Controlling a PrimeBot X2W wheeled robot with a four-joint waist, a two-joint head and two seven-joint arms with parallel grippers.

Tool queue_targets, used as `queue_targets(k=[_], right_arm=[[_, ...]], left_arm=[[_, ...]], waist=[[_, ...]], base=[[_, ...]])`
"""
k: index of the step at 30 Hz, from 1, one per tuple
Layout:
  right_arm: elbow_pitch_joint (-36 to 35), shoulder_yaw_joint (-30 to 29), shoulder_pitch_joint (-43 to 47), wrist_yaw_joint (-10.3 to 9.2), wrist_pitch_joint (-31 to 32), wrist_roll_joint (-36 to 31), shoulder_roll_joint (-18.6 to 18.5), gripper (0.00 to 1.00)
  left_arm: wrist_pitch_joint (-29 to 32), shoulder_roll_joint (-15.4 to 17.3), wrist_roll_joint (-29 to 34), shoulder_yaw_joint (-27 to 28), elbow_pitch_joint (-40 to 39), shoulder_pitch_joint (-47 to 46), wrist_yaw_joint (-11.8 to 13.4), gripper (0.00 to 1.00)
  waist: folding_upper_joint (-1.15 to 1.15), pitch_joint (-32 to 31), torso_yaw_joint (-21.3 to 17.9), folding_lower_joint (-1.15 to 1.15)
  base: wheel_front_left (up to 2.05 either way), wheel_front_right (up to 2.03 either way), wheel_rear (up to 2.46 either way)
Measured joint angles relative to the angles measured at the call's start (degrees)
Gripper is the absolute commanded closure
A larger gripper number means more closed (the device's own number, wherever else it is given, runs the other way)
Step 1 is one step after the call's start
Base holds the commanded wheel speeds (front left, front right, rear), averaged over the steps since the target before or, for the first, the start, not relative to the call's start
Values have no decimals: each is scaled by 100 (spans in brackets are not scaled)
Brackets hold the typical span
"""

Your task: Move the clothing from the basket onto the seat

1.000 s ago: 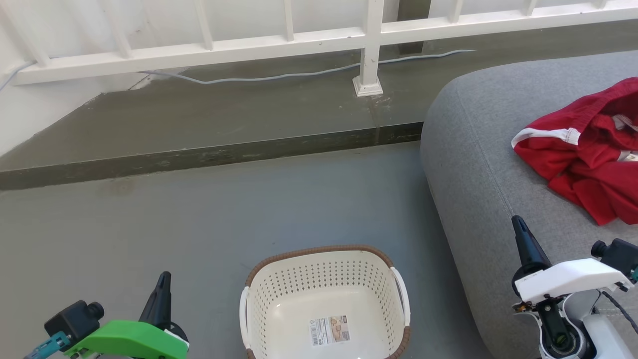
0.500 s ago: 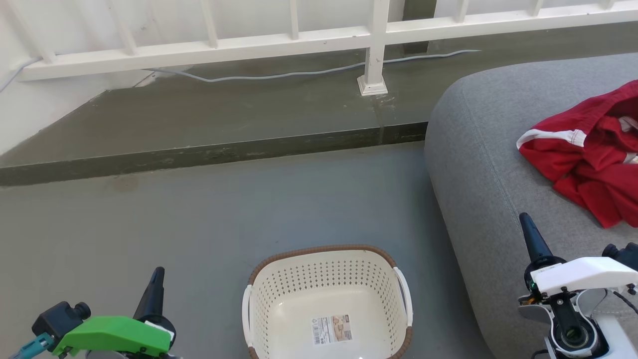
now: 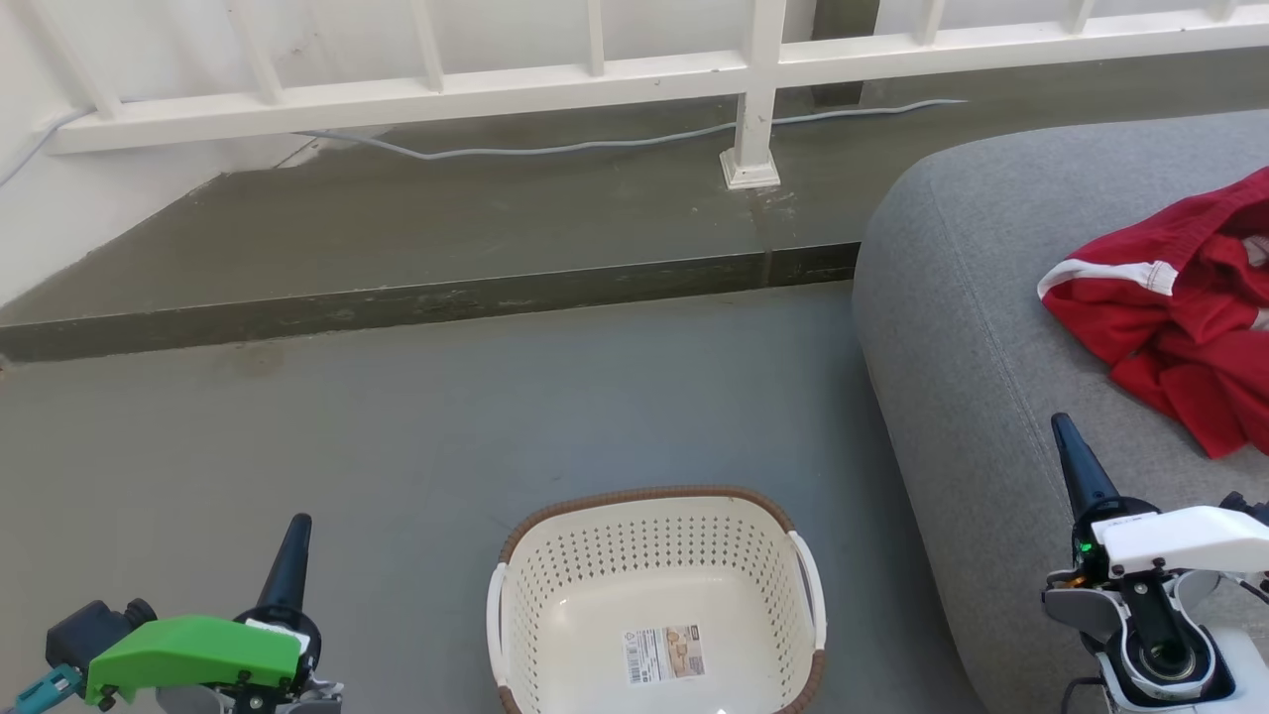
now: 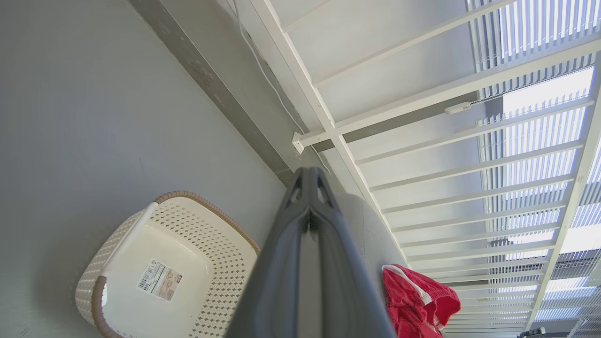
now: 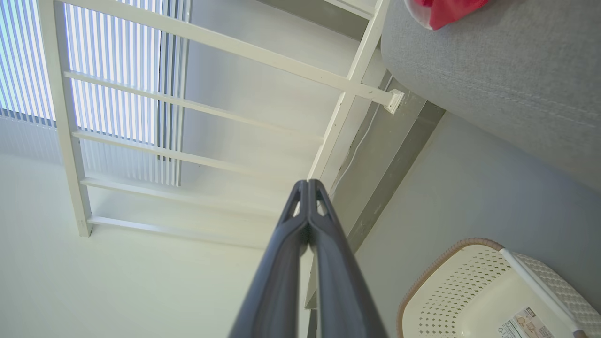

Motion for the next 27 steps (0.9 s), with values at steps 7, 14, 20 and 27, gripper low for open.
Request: queue_targets(k=[7,14,20,27], right_arm=[[60,-160,-54,71,93,515,35,100],[119,-310,-112,135,187,1006,105,100],[171,-409,-130,186,247,1361,152,100],[205,-539,-218,235,333,1784,175,100]], left_arm=[[1,5,-580,48,152,-86,-140,100],[2,13,-1147,144,311,-209,-243,100],[10,31,-1562,199,413,-294,-334,100],[53,45,-2036,242,526,-392,-416,100]], waist=[[0,6,34,0],[0,12,68,0],[0,16,92,0],[0,21,119,0]], base=[[0,0,0],[0,0,0],[0,0,0],[0,0,0]])
